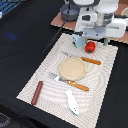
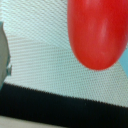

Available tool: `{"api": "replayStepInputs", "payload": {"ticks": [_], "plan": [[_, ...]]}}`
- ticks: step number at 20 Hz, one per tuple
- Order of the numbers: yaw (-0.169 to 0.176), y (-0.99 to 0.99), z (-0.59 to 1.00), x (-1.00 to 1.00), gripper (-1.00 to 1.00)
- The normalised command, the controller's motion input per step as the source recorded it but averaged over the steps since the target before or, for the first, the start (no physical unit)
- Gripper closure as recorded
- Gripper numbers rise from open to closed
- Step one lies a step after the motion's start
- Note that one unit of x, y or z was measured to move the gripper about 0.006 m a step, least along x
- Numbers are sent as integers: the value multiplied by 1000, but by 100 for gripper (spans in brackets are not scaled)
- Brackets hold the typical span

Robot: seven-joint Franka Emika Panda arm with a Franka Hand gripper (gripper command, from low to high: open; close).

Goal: Interact with the objects in diverse but meaningful ways.

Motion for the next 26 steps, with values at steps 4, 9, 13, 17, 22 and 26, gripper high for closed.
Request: {"api": "replayStepInputs", "payload": {"ticks": [4,9,13,17,22,26], "plan": [[2,-674,357,-89,-100],[0,-923,47,-21,-100],[0,-1000,0,0,-100],[0,-985,0,0,-100],[0,-977,-42,0,-100],[0,-958,-65,0,-100]]}}
